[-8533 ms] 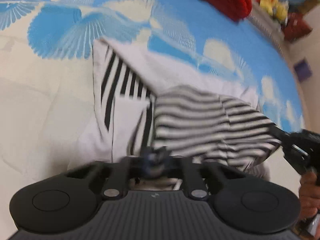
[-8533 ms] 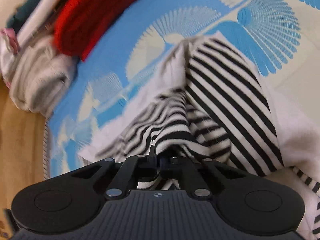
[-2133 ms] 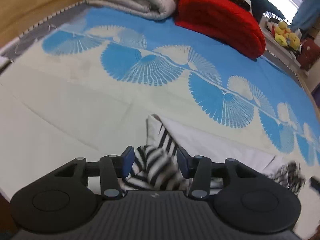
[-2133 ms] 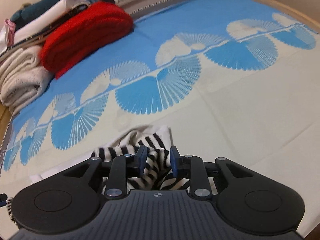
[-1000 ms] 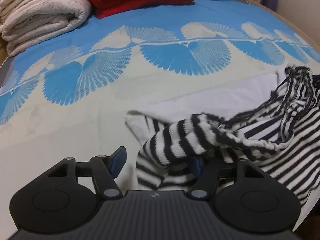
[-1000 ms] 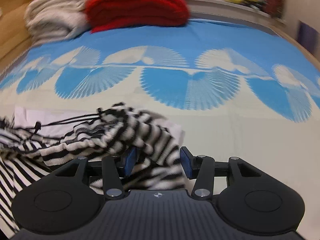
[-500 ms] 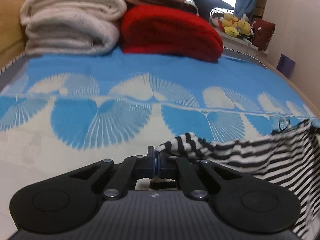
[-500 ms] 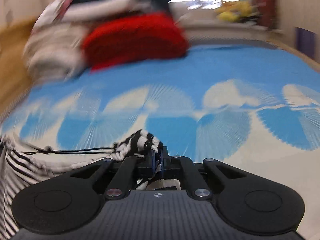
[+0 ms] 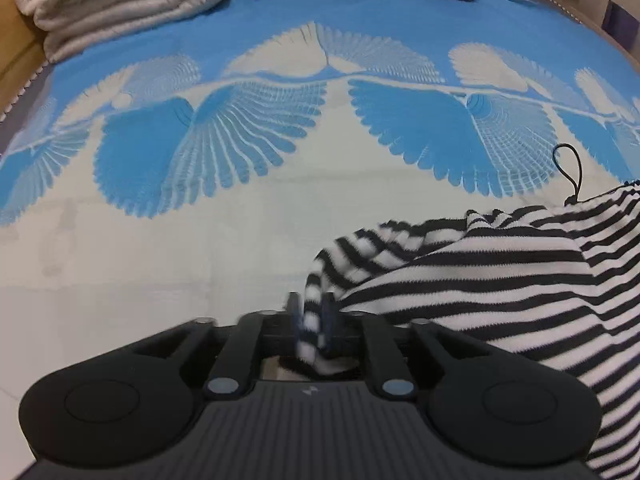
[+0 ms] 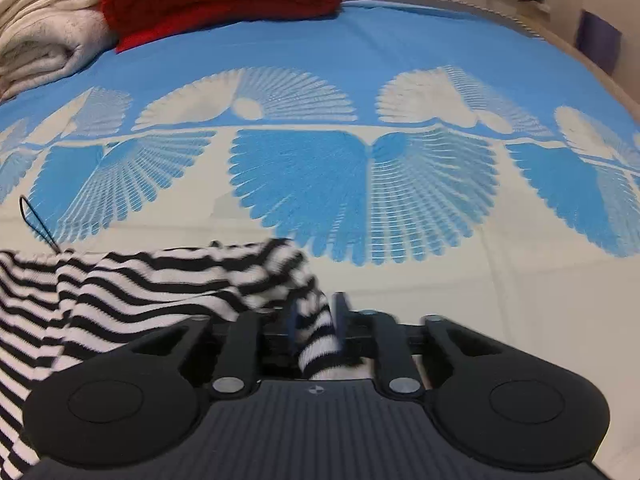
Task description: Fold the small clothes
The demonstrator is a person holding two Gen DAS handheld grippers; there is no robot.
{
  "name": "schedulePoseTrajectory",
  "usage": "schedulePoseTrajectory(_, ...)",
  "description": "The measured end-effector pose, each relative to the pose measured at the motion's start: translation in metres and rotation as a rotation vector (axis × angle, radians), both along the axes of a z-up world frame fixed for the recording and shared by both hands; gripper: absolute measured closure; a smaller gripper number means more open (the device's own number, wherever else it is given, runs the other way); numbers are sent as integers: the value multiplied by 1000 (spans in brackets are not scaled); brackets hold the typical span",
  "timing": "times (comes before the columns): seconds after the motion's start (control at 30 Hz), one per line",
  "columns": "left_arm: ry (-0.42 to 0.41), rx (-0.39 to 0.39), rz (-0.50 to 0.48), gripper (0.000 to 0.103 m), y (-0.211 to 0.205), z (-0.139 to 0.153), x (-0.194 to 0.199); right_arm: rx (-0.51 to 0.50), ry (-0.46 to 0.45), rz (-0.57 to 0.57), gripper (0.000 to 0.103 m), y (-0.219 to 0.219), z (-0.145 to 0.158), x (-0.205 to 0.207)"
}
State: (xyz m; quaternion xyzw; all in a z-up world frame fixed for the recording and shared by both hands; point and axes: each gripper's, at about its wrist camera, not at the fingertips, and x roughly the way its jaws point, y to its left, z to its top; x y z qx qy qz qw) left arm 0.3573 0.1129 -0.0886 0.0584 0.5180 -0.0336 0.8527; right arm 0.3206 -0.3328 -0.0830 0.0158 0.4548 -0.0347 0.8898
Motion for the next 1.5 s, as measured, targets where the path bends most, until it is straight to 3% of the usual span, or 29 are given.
schedulePoseTrajectory(0.03, -5, -27, 33, 62, 6, 7, -4, 10, -11, -22, 70, -4, 4, -5)
schedulePoseTrajectory(0.07, -12, -71, 72, 58, 13, 16, -9, 30, -16, -42, 70, -9, 9, -9)
schedulePoseTrajectory(0.17, -18, -211, 150, 58, 37, 47, -31, 136, -52, -110, 70, -28, 32, -33)
schedulePoseTrajectory(0.33, -20, -242, 140, 56, 53, 82, -81, 245, -67, -126, 69, -50, 74, -88)
schedulePoseTrajectory(0.47, 31, -313, 257, 55, 70, 64, -123, 193, -33, -63, 58, -47, 82, -130)
schedulePoseTrajectory(0.57, 164, -330, 279, 55, 68, 32, -133, 185, 24, -77, 58, -46, 60, -149)
schedulePoseTrajectory(0.67, 248, -353, 213, 55, 60, 16, -137, 199, 96, -99, 58, -47, 37, -157)
schedulePoseTrajectory(0.8, 257, -353, 196, 56, 59, 10, -137, 187, 124, -57, 58, -41, 31, -165)
schedulePoseTrajectory(0.83, 260, -360, 196, 59, 59, 10, -136, 172, 130, -45, 58, -39, 29, -166)
schedulePoseTrajectory(0.9, 271, -384, 182, 81, 60, 6, -136, 173, 145, -49, 59, -38, 25, -165)
schedulePoseTrajectory(0.93, 269, -384, 174, 99, 61, 5, -134, 182, 154, -50, 61, -37, 23, -164)
schedulePoseTrajectory(1.0, 219, -381, 163, 101, 63, 12, -136, 187, 156, -34, 89, -35, 22, -162)
schedulePoseTrajectory(1.13, 34, -432, 231, 102, 86, 45, -148, 288, 73, -119, 92, -54, 38, -167)
schedulePoseTrajectory(1.23, 31, -347, 239, 102, 89, 49, -156, 353, -6, -159, 93, -66, 57, -180)
schedulePoseTrajectory(1.33, 204, -259, 196, 102, 77, 19, -152, 315, 86, -191, 94, -66, 45, -184)
schedulePoseTrajectory(1.37, 251, -223, 171, 102, 70, 11, -151, 283, 133, -184, 103, -63, 37, -183)
schedulePoseTrajectory(1.4, 266, -204, 155, 102, 66, 8, -151, 223, 179, -180, 103, -60, 30, -181)
schedulePoseTrajectory(1.47, 215, -190, 162, 98, 63, 17, -151, 99, 244, -191, 103, -57, 19, -179)
schedulePoseTrajectory(1.5, 159, -184, 170, 94, 63, 27, -151, 94, 255, -200, 101, -58, 18, -179)
